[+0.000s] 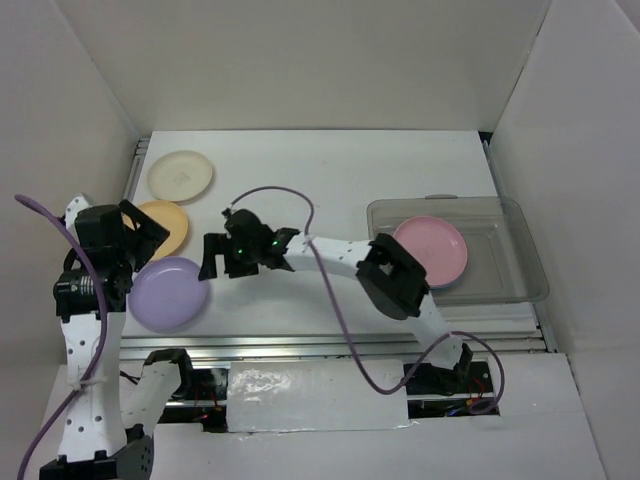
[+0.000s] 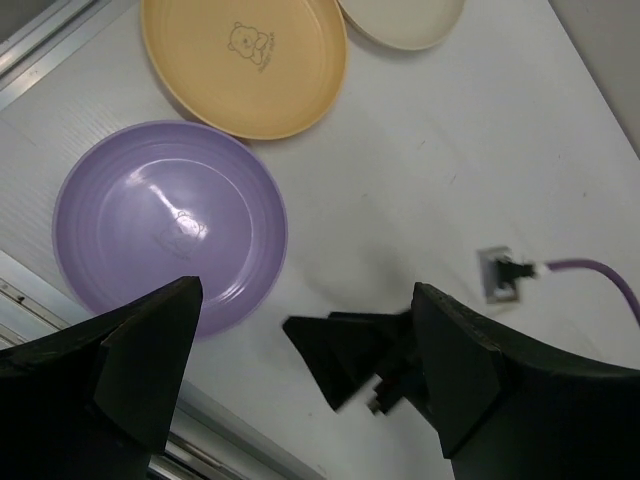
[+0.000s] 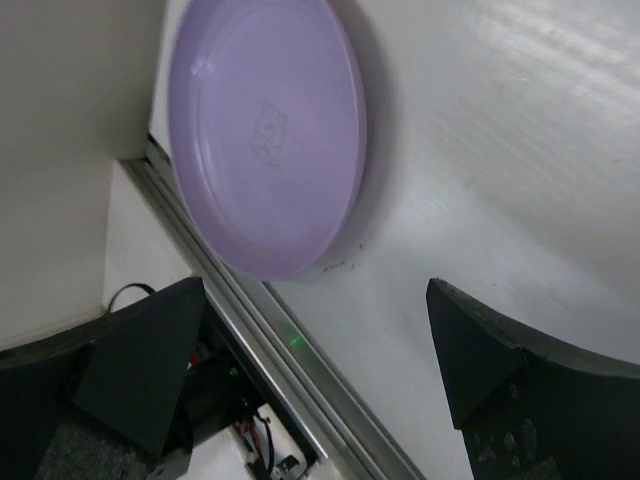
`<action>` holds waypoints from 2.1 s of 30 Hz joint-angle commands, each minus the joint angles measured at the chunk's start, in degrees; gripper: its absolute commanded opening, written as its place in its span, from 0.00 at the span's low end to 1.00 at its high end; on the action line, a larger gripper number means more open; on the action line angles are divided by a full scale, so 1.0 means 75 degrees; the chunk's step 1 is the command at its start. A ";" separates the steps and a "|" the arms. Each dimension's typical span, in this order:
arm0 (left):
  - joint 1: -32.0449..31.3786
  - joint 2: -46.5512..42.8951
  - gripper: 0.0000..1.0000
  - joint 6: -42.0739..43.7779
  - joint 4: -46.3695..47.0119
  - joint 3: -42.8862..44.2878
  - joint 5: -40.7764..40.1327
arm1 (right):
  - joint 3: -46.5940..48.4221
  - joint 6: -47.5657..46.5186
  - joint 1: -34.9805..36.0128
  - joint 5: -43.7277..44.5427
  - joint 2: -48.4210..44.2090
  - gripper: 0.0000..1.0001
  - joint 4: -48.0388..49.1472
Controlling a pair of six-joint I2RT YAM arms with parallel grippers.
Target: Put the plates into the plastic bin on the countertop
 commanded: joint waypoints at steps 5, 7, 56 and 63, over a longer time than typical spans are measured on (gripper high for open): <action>0.0220 -0.0274 0.99 0.1128 -0.0264 0.0075 0.0503 | 0.2568 0.0616 0.0514 0.0282 0.2151 1.00 -0.0649; 0.0267 -0.0203 0.99 0.1280 -0.0230 0.0028 0.0796 | 0.3293 0.0721 0.0538 0.0597 0.2619 0.99 -0.1072; 0.1111 -0.0636 0.99 0.1997 0.0332 -0.0475 0.2447 | -0.3157 0.0348 -0.1686 0.3213 -0.4816 0.00 -0.2631; 0.1111 -0.0695 0.99 0.2019 0.0860 -0.0979 0.2906 | -0.5288 -0.0062 -0.4755 0.2897 -0.7465 0.00 -0.3207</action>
